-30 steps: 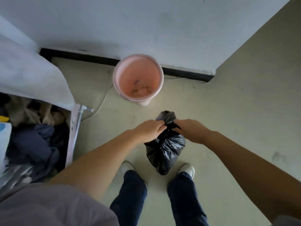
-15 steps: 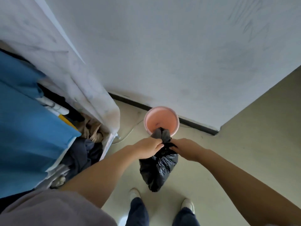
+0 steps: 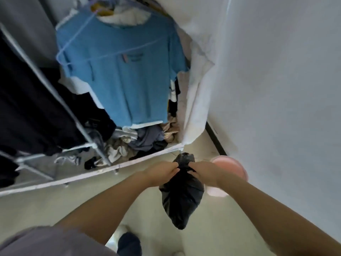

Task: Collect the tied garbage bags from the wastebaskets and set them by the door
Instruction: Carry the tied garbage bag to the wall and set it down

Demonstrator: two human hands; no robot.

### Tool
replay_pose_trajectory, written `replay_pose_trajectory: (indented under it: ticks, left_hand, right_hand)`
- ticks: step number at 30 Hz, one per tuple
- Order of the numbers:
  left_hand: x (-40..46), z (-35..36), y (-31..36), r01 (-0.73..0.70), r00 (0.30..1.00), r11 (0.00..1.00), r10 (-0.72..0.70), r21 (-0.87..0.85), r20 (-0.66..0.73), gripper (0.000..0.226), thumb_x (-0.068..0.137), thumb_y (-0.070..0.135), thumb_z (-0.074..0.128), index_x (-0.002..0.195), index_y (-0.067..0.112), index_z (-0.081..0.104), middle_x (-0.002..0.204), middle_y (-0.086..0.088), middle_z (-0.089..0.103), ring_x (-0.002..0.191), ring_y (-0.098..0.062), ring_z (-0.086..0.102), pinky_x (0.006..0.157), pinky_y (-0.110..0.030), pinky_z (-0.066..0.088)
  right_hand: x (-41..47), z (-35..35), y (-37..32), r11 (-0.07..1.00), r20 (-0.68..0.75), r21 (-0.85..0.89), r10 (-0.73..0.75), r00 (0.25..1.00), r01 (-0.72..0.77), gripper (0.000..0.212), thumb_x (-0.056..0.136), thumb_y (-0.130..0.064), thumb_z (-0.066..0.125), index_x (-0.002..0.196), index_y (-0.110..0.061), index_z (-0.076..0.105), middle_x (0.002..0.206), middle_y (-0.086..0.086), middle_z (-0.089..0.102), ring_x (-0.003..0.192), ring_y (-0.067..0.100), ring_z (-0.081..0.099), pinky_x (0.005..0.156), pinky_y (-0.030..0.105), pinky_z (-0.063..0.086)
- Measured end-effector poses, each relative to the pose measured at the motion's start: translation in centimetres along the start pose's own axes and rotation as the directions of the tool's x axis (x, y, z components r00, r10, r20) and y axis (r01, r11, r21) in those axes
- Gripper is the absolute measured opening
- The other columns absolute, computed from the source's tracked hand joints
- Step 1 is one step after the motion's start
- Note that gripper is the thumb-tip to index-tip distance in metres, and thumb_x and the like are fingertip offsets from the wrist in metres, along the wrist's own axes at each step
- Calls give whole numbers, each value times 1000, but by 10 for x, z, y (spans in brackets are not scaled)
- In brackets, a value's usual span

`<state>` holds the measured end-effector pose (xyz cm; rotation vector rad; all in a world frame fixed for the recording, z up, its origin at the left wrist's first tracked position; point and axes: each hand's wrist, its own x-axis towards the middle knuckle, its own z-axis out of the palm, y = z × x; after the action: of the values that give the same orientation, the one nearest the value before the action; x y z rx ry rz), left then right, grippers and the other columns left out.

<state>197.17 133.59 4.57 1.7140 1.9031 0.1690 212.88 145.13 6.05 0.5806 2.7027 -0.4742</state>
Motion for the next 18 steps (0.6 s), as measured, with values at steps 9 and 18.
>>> replay_pose_trajectory:
  ticks: [9,18]
  left_hand:
    - [-220,52,-76,455,860,873,-482,-176,-168,33,98,33,37,114,9,53,109,-16,63,99,-33,58,85,-42,47]
    - [-496,126,-117,665,622,642,-759,-383,-192,25,95,27,41,102,5,53,99,-16,61,91,-32,57,79,-41,46]
  right_hand:
    - [45,43,-197,889,198,-74,-430,881,451,32,100,-32,36,119,-11,50,113,17,62,100,34,58,79,41,47]
    - [14,128,-454,632,331,-103,-706,626,768,24,99,-34,38,100,-12,48,97,15,61,87,31,57,71,39,42]
